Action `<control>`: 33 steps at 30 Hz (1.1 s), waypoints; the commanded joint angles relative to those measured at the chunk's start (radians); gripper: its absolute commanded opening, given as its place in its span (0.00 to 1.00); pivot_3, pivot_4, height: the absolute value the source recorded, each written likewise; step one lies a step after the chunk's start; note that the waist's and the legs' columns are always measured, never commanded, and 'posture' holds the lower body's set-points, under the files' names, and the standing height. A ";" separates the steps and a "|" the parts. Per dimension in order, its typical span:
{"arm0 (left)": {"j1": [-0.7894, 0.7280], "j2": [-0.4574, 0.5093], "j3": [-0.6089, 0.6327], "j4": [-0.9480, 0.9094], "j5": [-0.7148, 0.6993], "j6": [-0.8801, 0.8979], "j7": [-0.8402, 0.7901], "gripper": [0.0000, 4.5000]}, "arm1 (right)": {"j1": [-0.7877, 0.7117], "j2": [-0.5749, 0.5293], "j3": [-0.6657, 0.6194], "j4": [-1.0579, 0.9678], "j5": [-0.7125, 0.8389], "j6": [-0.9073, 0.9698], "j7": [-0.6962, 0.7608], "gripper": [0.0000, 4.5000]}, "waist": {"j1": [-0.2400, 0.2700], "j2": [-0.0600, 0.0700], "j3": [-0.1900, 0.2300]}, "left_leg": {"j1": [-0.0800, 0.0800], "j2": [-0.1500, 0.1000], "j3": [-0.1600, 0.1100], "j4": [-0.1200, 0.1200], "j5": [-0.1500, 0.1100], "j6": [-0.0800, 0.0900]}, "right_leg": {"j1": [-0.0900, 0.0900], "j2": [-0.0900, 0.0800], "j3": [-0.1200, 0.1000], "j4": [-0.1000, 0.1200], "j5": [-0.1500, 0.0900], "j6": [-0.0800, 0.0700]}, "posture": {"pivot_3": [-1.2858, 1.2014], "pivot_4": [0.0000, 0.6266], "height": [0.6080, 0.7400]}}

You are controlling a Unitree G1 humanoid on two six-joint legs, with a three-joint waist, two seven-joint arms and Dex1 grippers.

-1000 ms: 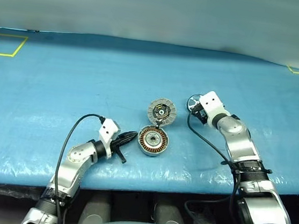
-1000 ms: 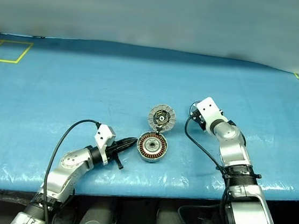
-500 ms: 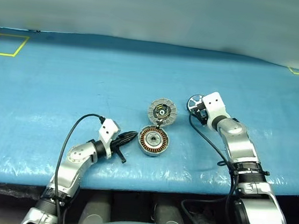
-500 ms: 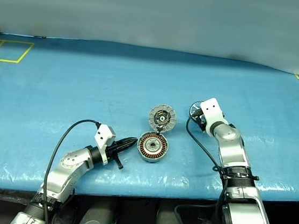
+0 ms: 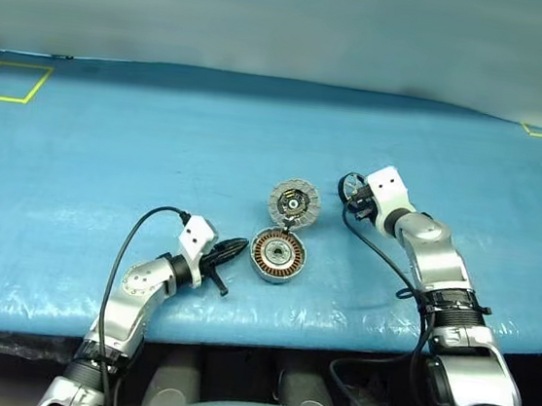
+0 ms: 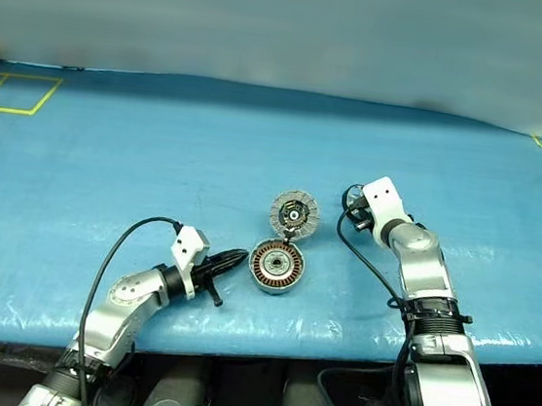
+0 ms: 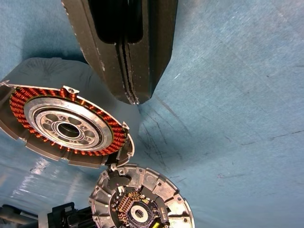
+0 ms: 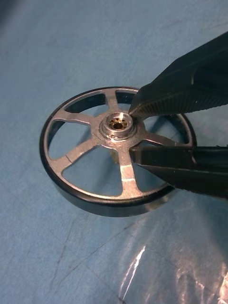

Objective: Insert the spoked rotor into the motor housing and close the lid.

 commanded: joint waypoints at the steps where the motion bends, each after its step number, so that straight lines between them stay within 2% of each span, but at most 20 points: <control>1: -0.006 -0.007 0.009 -0.013 -0.007 -0.016 0.003 0.00 | 0.048 -0.003 -0.028 -0.051 -0.001 0.023 -0.048 0.03 | -0.001 0.000 0.000 | 0.000 0.000 0.000 0.000 0.000 0.000 | 0.000 0.000 0.000 0.000 0.000 0.000 | 0.52 0.24 1.00; 7: -0.028 -0.011 0.013 0.007 -0.005 -0.040 -0.006 0.00 | 0.176 0.024 -0.155 -0.338 0.106 0.055 -0.079 0.03 | 0.004 0.004 0.002 | -0.004 0.000 0.000 -0.001 0.000 0.000 | -0.004 0.000 0.000 0.000 0.000 0.000 | 0.52 0.24 1.00; 12: -0.058 -0.008 0.007 0.048 0.004 -0.054 -0.016 0.00 | 0.297 0.017 -0.201 -0.522 0.167 0.106 -0.072 0.03 | 0.005 0.005 0.003 | -0.005 -0.001 0.000 -0.003 0.000 0.001 | -0.005 0.000 0.000 0.000 0.000 0.000 | 0.52 0.24 1.00; 16: -0.080 -0.014 0.009 0.076 0.006 -0.075 -0.017 0.00 | 0.391 0.007 -0.179 -0.638 0.125 0.035 -0.097 0.03 | 0.002 0.005 0.003 | -0.004 0.000 0.000 -0.003 0.000 0.001 | -0.005 0.000 0.000 0.000 0.000 0.000 | 0.52 0.24 1.00; 20: -0.092 -0.008 0.005 0.091 0.010 -0.081 -0.028 0.00 | 0.502 -0.086 -0.073 -0.758 -0.002 -0.023 -0.071 0.03 | 0.003 0.006 0.004 | -0.004 0.000 0.000 -0.002 0.000 0.001 | -0.005 0.000 0.000 0.000 -0.001 0.000 | 0.52 0.24 1.00; 23: -0.105 -0.007 0.006 0.105 0.012 -0.084 -0.034 0.00 | 0.544 -0.104 -0.016 -0.840 -0.039 -0.033 -0.062 0.03 | 0.001 0.006 0.004 | -0.004 0.000 0.001 -0.002 0.000 0.001 | -0.006 0.000 0.001 0.000 -0.001 0.000 | 0.52 0.24 1.00; 33: -0.156 -0.003 -0.007 0.144 0.008 -0.076 -0.094 0.00 | 0.638 -0.119 0.050 -1.084 -0.021 0.030 0.037 0.03 | 0.010 0.006 0.004 | -0.005 0.000 0.001 -0.002 0.000 0.001 | -0.006 0.000 0.000 -0.001 -0.001 0.000 | 0.52 0.24 1.00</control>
